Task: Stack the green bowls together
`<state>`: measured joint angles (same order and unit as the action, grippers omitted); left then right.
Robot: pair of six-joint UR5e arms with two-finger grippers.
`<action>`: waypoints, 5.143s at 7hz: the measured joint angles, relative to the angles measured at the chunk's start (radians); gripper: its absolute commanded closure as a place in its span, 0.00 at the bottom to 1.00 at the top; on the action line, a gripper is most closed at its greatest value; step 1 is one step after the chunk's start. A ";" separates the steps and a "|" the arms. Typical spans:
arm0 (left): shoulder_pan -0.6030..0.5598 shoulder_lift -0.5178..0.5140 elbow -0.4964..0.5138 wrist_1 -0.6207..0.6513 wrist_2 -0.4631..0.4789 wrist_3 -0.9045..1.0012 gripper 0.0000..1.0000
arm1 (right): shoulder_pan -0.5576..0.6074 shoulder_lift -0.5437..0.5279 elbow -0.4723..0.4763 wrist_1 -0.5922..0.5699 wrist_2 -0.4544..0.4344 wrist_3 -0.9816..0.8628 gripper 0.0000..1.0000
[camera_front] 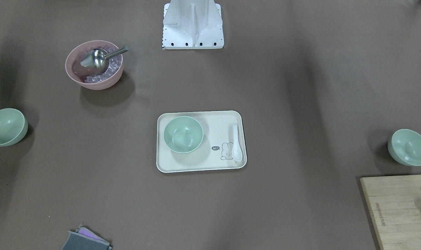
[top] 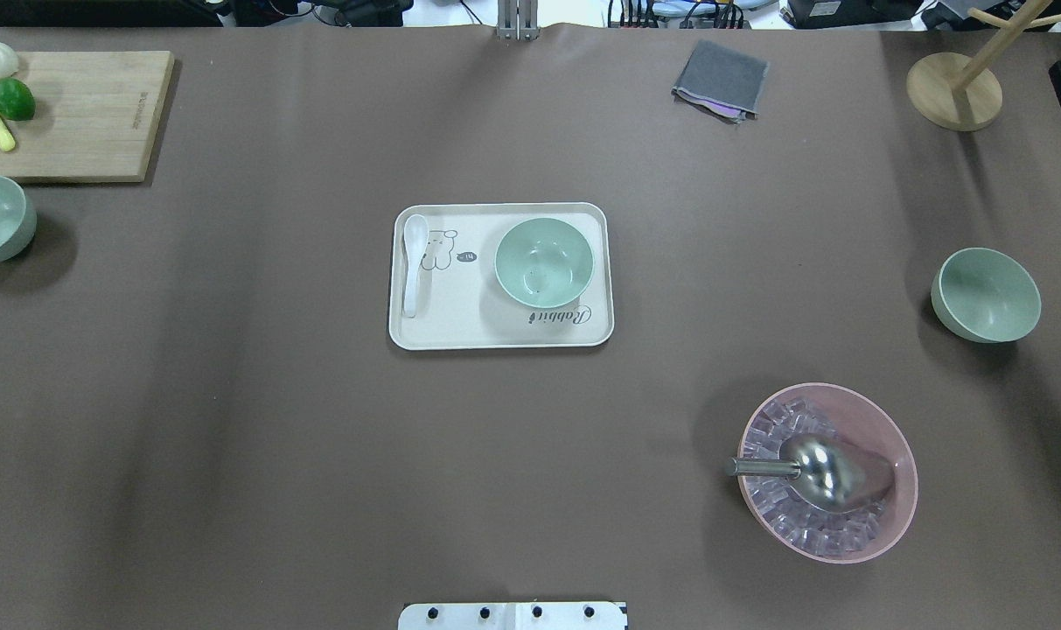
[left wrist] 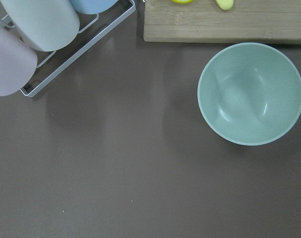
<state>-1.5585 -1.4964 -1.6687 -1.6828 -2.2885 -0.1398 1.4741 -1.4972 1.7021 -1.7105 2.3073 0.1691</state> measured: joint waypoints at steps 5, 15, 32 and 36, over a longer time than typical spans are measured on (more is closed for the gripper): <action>0.016 -0.068 0.174 -0.246 -0.006 -0.108 0.02 | -0.001 0.011 -0.018 0.008 0.001 0.010 0.00; 0.237 -0.282 0.584 -0.536 0.036 -0.296 0.14 | -0.006 0.038 -0.021 0.009 0.006 0.062 0.00; 0.293 -0.522 0.078 0.078 -0.196 -0.833 1.00 | -0.227 0.026 -0.224 0.336 0.039 0.083 0.00; 0.476 -0.629 0.058 0.011 -0.121 -1.142 1.00 | -0.262 0.012 -0.248 0.359 0.047 0.094 0.56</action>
<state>-1.0825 -2.1250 -1.6103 -1.6721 -2.4098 -1.2819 1.2119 -1.4855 1.4539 -1.3515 2.3538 0.2626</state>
